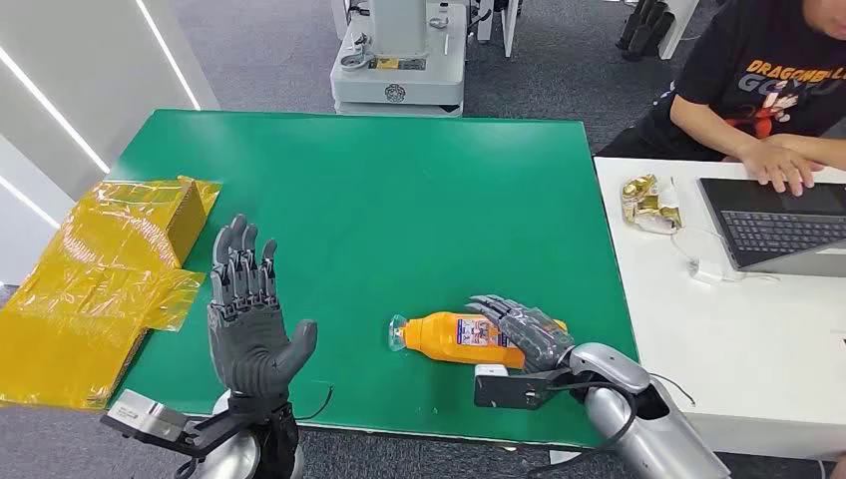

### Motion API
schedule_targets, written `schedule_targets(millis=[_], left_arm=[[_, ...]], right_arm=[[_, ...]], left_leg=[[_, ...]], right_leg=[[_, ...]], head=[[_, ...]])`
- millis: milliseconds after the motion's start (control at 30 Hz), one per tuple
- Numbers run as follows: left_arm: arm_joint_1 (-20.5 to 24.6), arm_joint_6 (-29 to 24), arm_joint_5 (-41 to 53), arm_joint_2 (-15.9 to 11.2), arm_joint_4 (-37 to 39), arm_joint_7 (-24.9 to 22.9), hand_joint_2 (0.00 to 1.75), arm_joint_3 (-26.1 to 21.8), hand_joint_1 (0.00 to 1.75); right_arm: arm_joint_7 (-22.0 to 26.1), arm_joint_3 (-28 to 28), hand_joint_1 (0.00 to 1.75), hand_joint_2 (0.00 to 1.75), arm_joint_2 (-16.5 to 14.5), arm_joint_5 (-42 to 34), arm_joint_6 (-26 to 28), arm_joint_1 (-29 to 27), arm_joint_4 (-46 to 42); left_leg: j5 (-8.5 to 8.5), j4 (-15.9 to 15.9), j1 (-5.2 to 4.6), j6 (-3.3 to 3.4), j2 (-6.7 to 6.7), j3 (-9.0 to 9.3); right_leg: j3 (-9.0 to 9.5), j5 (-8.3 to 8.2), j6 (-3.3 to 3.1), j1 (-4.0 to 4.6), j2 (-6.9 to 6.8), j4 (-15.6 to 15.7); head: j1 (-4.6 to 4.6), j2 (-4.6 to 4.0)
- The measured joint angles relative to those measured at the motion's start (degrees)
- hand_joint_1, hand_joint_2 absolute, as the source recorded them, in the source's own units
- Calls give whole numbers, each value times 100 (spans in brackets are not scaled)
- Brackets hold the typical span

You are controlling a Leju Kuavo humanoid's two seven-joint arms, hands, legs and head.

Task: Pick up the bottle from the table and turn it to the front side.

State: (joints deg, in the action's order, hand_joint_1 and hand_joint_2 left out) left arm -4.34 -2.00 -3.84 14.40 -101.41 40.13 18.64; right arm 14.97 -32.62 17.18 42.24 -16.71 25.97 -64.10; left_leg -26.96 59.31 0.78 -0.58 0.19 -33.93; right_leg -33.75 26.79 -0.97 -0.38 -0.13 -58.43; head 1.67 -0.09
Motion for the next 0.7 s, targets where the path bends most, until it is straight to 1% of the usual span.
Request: schedule_targets(millis=[67, 200, 400, 567, 700], left_arm=[[19, -5, -7, 0, 19, 0, 175, 0, 0], [82, -39, -44, 0, 100, 0, 175, 0, 0], [126, -92, -62, 0, 184, 0, 175, -1, 0], [144, -125, -62, 0, 209, 0, 175, -19, 0], [144, -156, -62, 0, 211, 0, 175, -32, 0]], right_arm=[[-20, -44, 0, 175, -22, 18, -38, 92, 127], [-50, -212, 0, 175, -119, 72, -130, 441, 656], [-142, -424, 0, 175, -242, 130, -67, 802, 1290], [-473, -597, 0, 175, -364, 249, 130, 1027, 1674], [-570, -692, 174, 175, -436, 262, 211, 1143, 1896]], left_leg=[[1, 0, 0, 0, -1, 0], [2, 1, 0, 1, -2, 0], [2, 1, 0, 1, -2, 0], [2, 1, 0, 1, -1, 0], [2, 1, 1, 1, -2, 1]], right_leg=[[0, 0, 0, 0, -1, 0], [0, 0, -1, 0, -2, 0], [0, 0, -1, 0, -2, 0], [0, 0, -1, 0, -1, 0], [1, -1, -1, 0, -1, 0]], head=[[0, 0], [0, 0], [0, 0], [1, 0], [1, 0]])
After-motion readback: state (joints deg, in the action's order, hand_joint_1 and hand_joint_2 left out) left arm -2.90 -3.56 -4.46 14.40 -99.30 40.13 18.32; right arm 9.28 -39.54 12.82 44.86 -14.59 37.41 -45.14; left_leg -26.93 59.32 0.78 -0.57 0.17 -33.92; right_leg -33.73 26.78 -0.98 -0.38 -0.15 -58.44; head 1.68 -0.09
